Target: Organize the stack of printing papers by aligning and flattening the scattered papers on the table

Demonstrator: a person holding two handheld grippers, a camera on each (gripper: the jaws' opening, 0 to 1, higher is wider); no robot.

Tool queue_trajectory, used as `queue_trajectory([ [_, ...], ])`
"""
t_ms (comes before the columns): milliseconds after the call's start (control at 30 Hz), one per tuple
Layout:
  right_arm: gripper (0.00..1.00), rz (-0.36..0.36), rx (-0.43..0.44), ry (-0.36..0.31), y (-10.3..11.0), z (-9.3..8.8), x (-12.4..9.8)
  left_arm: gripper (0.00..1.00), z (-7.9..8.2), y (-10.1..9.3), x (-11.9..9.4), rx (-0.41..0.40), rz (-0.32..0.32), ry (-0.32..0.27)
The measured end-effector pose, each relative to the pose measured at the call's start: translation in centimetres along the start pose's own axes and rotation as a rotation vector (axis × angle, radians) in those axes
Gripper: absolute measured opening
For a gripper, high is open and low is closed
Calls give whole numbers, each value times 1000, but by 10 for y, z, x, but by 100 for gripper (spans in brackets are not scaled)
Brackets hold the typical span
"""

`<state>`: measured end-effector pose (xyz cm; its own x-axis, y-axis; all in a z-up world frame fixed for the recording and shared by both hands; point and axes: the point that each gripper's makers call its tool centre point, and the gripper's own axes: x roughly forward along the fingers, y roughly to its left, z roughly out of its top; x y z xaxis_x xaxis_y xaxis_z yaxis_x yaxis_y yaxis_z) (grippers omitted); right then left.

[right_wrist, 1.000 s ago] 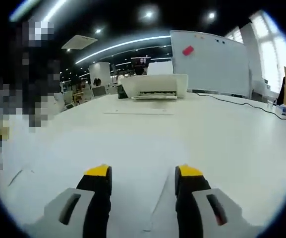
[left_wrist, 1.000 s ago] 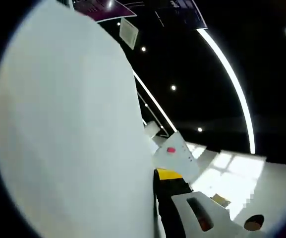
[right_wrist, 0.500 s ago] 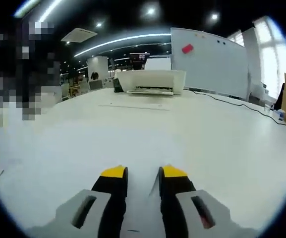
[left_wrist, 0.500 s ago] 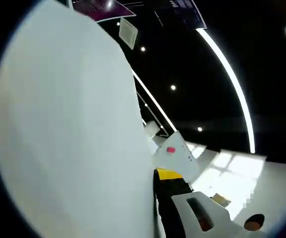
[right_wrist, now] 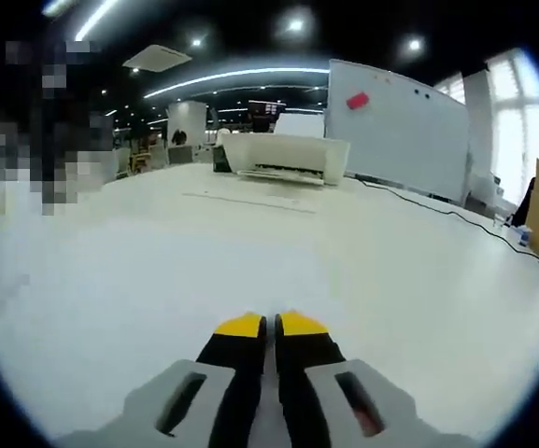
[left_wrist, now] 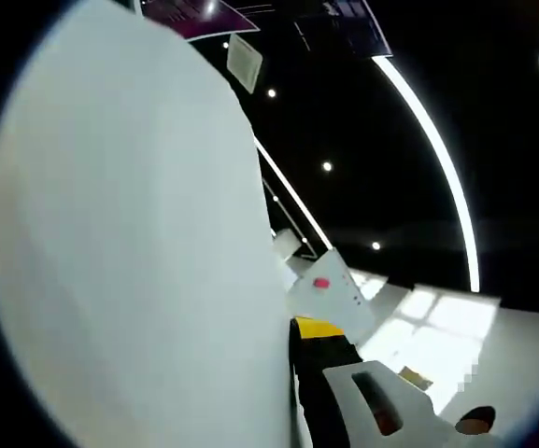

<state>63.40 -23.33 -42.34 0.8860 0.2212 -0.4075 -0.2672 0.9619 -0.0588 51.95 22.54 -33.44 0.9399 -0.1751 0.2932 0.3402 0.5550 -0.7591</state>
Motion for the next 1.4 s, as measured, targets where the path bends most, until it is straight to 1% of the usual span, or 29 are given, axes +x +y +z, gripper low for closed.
queue_trajectory([
  [467, 0, 11, 54, -65, -1, 13, -6, 6, 0, 2, 0, 1, -3, 2],
  [567, 0, 12, 75, -79, -2, 17, -8, 6, 0, 1, 0, 9, -4, 1],
  [767, 0, 13, 88, -111, -3, 25, -12, 6, 1, 2, -1, 19, -5, -3],
  [833, 0, 19, 100, -125, -1, 30, -14, 6, 0, 2, -1, 18, -6, -3],
  [1000, 0, 38, 133, -161, 2, 43, -21, 6, -2, -1, 0, 48, -13, 7],
  [1233, 0, 54, 139, -208, 0, 59, -28, 6, -3, -2, -1, 51, -17, 8],
  [1333, 0, 79, 148, -248, 1, 67, -31, 6, -4, -3, -1, 54, -18, 8],
  [1400, 0, 91, 159, -264, 1, 71, -34, 6, -4, -3, -2, 58, -19, 9],
])
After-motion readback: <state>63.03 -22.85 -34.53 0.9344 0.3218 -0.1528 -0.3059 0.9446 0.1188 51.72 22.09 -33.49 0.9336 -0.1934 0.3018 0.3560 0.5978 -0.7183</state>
